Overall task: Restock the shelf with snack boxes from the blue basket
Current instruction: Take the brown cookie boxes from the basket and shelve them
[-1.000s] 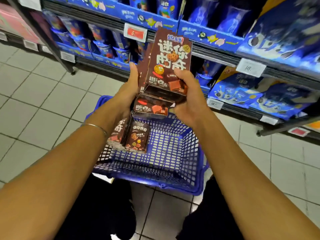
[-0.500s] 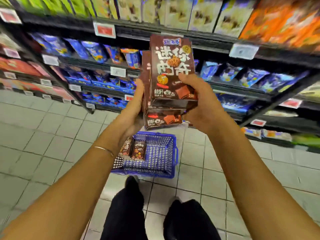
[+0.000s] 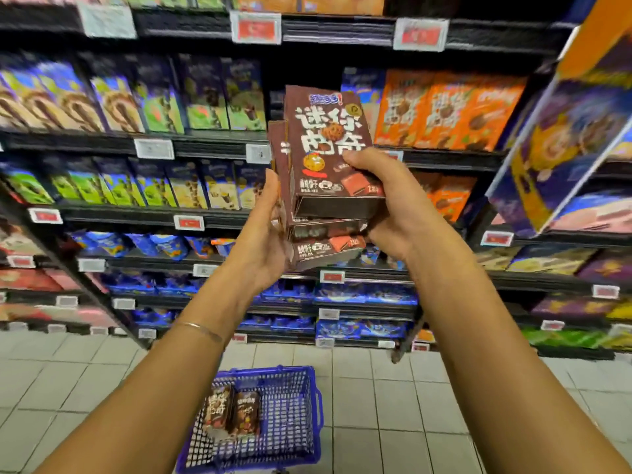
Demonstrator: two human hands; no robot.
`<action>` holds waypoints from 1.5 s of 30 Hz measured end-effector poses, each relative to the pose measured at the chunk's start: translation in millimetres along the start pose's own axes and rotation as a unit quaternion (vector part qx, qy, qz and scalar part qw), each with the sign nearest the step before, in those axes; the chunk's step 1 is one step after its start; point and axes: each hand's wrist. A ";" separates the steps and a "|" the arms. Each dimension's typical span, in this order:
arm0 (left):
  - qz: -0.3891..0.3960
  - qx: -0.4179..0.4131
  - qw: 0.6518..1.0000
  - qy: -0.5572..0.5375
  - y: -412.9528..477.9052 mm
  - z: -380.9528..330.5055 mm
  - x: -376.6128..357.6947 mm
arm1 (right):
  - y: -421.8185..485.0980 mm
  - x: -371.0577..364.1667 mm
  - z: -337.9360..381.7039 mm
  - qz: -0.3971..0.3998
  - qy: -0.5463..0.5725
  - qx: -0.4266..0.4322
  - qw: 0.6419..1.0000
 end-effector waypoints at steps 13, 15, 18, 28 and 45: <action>0.023 0.032 0.999 0.022 38.4 -62.2 2.5 | 43.5 -35.1 19.0 -0.115 -0.043 0.030 0.992; 0.010 0.023 1.000 0.017 45.0 -68.0 1.2 | 49.1 -37.1 22.0 -0.127 -0.029 0.048 0.990; -0.002 0.004 1.000 0.007 51.9 -76.4 -5.5 | 52.2 -34.2 27.8 -0.130 -0.015 0.082 0.988; 0.072 -0.049 0.996 0.022 72.6 -117.4 -68.9 | 52.1 -13.3 87.5 -0.120 -0.028 0.177 0.976; 0.008 -0.139 0.990 -0.029 123.5 -108.8 -138.9 | 82.3 65.4 171.1 -0.004 0.042 0.131 0.990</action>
Point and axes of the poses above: each hand's wrist, its own y-axis towards the middle knuckle, its own x-axis out of the back of the hand, z = x × y, and after that the axes turned 5 degrees about -z, right-handed
